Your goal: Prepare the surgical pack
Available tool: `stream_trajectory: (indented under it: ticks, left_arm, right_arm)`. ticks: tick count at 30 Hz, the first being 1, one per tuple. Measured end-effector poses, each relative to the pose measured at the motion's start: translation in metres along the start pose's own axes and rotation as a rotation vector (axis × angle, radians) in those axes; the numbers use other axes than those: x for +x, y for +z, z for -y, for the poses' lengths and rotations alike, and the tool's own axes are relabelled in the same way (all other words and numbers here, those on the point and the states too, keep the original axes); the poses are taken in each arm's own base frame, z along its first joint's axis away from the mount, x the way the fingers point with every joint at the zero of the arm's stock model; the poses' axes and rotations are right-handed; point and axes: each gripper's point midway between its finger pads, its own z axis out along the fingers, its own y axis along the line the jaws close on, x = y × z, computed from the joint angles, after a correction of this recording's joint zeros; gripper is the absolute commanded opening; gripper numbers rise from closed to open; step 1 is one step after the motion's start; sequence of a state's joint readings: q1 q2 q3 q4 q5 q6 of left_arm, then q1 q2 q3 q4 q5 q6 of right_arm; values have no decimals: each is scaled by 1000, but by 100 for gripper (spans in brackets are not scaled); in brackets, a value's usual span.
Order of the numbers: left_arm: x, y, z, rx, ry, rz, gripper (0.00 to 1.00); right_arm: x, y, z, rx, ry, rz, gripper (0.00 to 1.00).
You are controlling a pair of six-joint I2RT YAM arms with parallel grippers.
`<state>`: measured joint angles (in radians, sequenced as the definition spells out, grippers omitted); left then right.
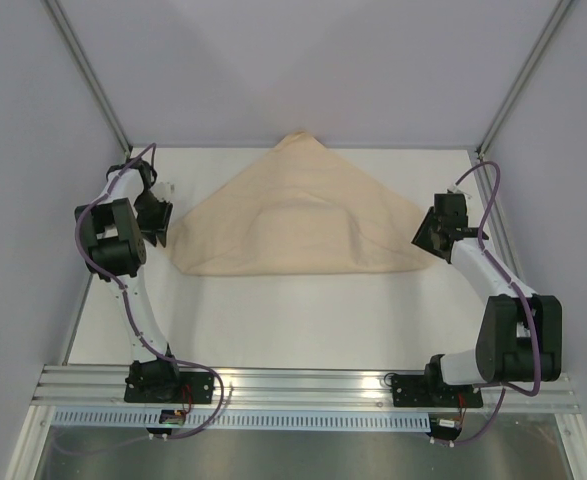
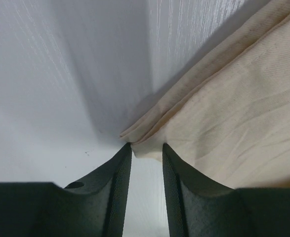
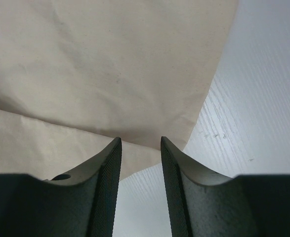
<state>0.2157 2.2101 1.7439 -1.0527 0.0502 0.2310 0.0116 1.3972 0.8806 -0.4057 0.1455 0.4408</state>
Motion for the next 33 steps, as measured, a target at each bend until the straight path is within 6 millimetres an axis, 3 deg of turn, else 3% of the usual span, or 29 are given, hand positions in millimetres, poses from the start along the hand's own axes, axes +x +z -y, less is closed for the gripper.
stream_trajectory:
  ticks: [2,5,10,19,23,29,33]
  left_arm:
    - [0,0,-1,-5,3,0,41]
    - [-1,0,-2,-17,6,-1,59]
    - [-1,0,-7,-42,6,-1,61]
    - [-4,1,6,-27,33,-1,25]
    - [-6,2,13,-19,55,0,0]
    - [-9,0,16,1,60,21,0]
    - [-9,-10,30,22,91,56,0]
  right_arm:
    - [0,0,0,-1,0,0,40]
    - [0,0,0,-2,0,-1,39]
    - [0,0,-1,-6,-2,-2,39]
    - [1,0,-1,-10,-5,-4,39]
    - [2,0,-2,-15,-11,-8,39]
    - [4,0,-4,-30,-21,-16,36]
    - [7,-2,-14,-89,-24,-37,35]
